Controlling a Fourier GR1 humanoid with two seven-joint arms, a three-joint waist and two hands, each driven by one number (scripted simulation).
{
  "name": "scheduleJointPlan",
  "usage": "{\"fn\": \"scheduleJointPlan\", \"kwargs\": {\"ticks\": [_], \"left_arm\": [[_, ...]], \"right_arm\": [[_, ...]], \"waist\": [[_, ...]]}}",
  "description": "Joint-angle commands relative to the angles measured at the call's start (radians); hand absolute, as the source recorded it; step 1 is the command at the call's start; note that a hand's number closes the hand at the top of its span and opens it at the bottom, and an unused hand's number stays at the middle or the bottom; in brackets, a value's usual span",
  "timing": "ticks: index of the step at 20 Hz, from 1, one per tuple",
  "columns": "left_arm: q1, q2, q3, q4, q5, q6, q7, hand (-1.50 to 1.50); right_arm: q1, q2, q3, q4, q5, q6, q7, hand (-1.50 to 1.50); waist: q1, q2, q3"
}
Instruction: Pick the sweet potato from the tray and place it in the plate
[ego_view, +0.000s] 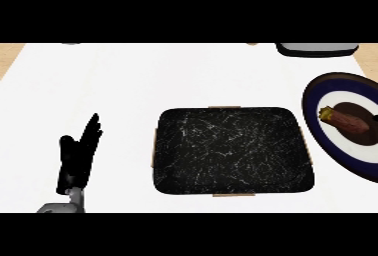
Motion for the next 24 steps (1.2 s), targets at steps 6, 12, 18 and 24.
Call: {"fn": "scheduleJointPlan", "kwargs": {"ticks": [6, 12, 18, 24], "left_arm": [[0.007, -0.002, 0.005, -0.031, -0.011, -0.014, 0.013, 0.00], [-0.071, 0.004, 0.058, 0.096, 0.007, -0.054, -0.033, 0.00], [-0.021, -0.014, 0.044, 0.002, -0.005, -0.049, 0.023, 0.00], [0.050, -0.003, 0.042, -0.054, -0.004, -0.076, -0.012, 0.00]], "right_arm": [[0.147, -0.029, -0.067, 0.057, -0.169, 0.134, -0.195, -1.50], [0.155, -0.017, -0.003, 0.023, -0.186, 0.110, -0.225, -1.50], [0.150, -0.066, 0.020, 0.173, -0.171, 0.044, -0.325, -1.50], [0.132, -0.049, 0.058, 0.108, -0.143, -0.066, -0.206, -1.50]], "waist": [[0.014, 0.005, 0.000], [0.011, 0.005, -0.001], [0.015, 0.005, -0.001], [0.016, 0.004, -0.001]]}}
